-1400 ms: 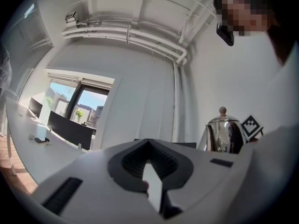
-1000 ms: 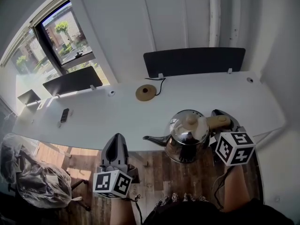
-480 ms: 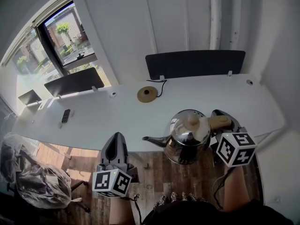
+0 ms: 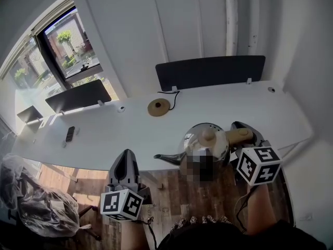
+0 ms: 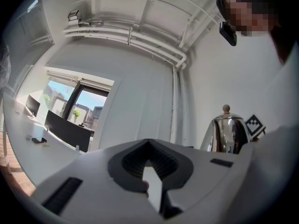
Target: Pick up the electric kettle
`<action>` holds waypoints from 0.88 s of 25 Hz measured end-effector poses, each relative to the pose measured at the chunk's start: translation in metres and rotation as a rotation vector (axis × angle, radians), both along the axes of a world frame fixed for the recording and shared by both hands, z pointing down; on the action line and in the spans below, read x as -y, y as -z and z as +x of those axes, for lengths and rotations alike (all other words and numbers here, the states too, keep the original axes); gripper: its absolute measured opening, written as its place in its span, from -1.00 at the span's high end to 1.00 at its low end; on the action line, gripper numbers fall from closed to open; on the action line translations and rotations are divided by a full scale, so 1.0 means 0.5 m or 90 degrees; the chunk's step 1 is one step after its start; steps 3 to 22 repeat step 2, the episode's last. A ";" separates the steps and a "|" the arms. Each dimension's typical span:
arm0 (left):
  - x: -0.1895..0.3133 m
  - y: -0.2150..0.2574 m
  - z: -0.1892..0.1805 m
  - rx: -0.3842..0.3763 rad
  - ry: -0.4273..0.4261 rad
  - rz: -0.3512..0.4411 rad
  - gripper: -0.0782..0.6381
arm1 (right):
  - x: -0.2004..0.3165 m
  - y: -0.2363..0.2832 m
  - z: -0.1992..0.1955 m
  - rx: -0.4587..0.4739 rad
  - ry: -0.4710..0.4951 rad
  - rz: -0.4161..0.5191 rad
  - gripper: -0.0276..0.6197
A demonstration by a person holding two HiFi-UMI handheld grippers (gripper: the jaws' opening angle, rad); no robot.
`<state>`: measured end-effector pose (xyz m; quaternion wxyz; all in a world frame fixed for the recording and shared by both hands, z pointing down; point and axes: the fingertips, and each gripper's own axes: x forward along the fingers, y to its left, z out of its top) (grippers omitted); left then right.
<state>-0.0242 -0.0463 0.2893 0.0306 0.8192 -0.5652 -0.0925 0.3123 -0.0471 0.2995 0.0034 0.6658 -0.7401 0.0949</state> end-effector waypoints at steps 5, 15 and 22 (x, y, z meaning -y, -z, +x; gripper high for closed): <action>0.000 0.001 0.000 0.002 -0.002 0.002 0.78 | -0.002 0.002 0.000 0.000 0.000 0.001 0.83; 0.000 0.001 0.000 0.002 -0.002 0.002 0.78 | -0.002 0.002 0.000 0.000 0.000 0.001 0.83; 0.000 0.001 0.000 0.002 -0.002 0.002 0.78 | -0.002 0.002 0.000 0.000 0.000 0.001 0.83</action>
